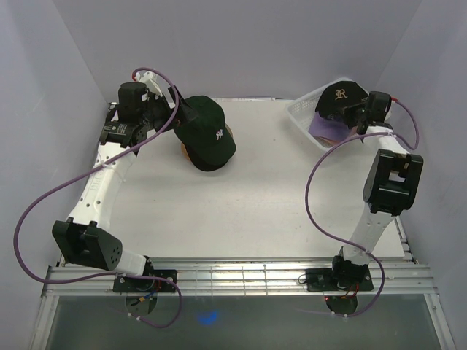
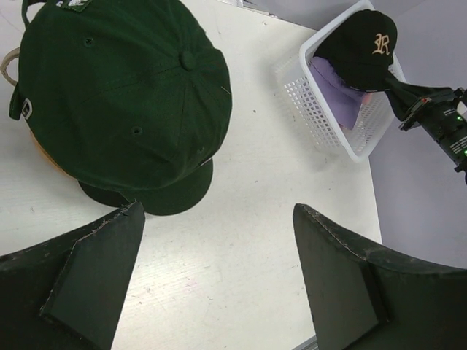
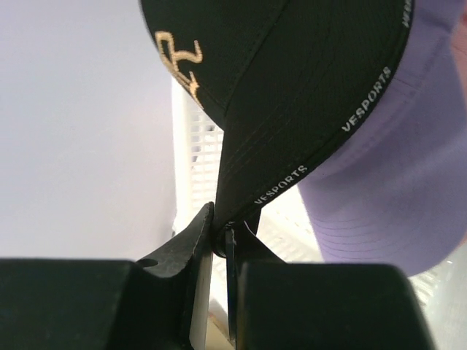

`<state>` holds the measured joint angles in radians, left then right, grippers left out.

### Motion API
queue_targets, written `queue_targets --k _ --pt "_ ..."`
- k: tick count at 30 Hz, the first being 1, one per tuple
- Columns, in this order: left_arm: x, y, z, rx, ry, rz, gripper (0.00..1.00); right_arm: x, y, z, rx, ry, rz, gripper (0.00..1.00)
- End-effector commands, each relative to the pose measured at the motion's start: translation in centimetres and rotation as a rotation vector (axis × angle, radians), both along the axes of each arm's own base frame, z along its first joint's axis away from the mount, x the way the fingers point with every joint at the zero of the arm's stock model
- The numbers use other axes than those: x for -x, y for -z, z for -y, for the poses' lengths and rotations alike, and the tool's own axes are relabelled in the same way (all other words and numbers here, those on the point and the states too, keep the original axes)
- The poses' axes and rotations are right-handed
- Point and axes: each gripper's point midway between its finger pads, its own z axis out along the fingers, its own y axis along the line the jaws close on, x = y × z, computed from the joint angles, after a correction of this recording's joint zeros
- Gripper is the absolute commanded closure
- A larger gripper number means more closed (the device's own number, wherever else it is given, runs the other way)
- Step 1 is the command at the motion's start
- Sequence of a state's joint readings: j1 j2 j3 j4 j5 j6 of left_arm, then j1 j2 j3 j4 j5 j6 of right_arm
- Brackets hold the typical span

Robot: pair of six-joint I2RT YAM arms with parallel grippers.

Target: Stack the hats

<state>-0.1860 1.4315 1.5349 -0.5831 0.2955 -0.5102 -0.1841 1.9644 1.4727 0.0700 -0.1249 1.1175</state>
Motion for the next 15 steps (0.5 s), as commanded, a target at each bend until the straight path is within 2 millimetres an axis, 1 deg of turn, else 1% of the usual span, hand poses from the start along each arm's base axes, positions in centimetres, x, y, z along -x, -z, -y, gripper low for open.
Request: queue_targets --k 1,2,3,6,7,8,10,11,15 --pt "0.8 -3.2 -0.5 0.000 -0.006 0.081 0.07 -0.8 -11.0 -0.7 0.033 -0.076 0.257 0.92" --pt "0.9 -3.3 -0.5 0.001 -0.007 0.082 0.07 -0.8 -11.9 -0.8 0.048 -0.091 0.283 0.92" --pt "0.9 -3.2 -0.5 0.001 -0.007 0.082 0.07 -1.0 -13.3 -0.8 0.059 -0.100 0.322 0.92" --pt "1.0 -3.2 -0.5 0.002 -0.006 0.082 0.07 -0.8 -15.0 -1.1 0.065 -0.129 0.371 0.92" --pt "1.0 -3.3 -0.5 0.001 -0.006 0.086 0.07 -0.6 -15.9 -1.2 0.070 -0.142 0.406 0.92" --pt "1.1 -3.3 -0.5 0.001 -0.007 0.086 0.07 -0.5 -16.1 -1.2 0.071 -0.142 0.415 0.92" --pt "1.1 -3.4 -0.5 0.001 -0.005 0.089 0.07 0.0 -17.3 -1.3 0.086 -0.153 0.470 0.92" --pt "1.1 -3.4 -0.5 0.003 -0.007 0.088 0.07 0.2 -17.4 -1.4 0.087 -0.155 0.475 0.92" --pt "1.1 -3.4 -0.5 0.001 -0.007 0.089 0.07 0.6 -19.1 -1.7 0.094 -0.182 0.534 0.92"
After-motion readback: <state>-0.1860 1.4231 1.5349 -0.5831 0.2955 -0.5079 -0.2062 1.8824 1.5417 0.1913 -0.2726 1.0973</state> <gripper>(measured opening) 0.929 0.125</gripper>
